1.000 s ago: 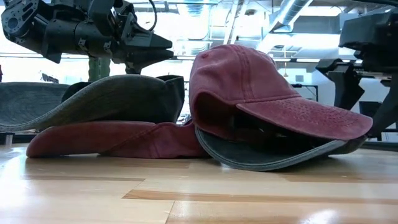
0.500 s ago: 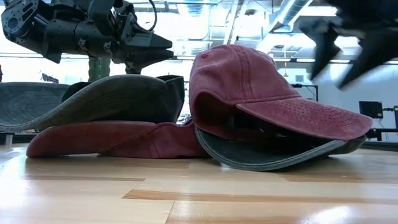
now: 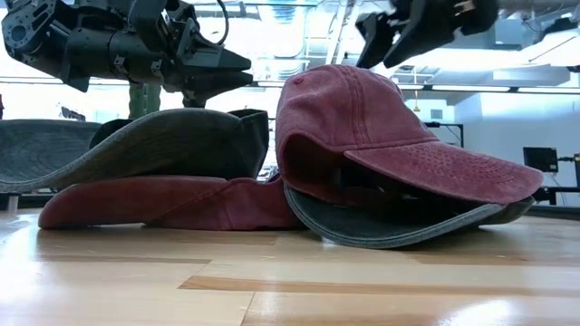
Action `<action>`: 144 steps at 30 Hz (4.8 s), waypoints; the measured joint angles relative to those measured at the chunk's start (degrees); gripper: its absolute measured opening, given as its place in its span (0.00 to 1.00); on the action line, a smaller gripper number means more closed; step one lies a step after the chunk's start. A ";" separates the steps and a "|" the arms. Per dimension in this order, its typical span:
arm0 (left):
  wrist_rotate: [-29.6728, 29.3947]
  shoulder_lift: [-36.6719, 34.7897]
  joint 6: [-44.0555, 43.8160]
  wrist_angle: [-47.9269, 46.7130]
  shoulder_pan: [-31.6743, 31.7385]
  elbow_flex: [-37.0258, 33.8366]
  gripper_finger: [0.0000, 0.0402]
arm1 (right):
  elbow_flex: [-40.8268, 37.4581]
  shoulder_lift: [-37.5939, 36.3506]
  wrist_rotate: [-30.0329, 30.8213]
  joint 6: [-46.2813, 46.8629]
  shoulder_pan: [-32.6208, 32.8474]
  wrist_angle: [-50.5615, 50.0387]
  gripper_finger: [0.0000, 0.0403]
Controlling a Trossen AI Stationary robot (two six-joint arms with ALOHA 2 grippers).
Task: Pick & Place hat
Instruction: Put the right red cap into the right transparent bin
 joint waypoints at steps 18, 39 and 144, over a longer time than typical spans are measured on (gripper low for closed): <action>0.00 0.00 -0.02 0.37 0.00 0.02 0.30 | 1.88 16.31 -27.23 -8.25 -10.69 3.22 0.56; 0.00 0.00 0.17 0.36 0.00 0.00 0.30 | 10.08 20.14 -41.08 -5.69 -5.68 -16.99 0.56; 0.79 0.00 -2.81 -0.11 -3.58 -1.07 0.30 | 10.07 23.33 -31.59 7.99 5.70 7.63 0.56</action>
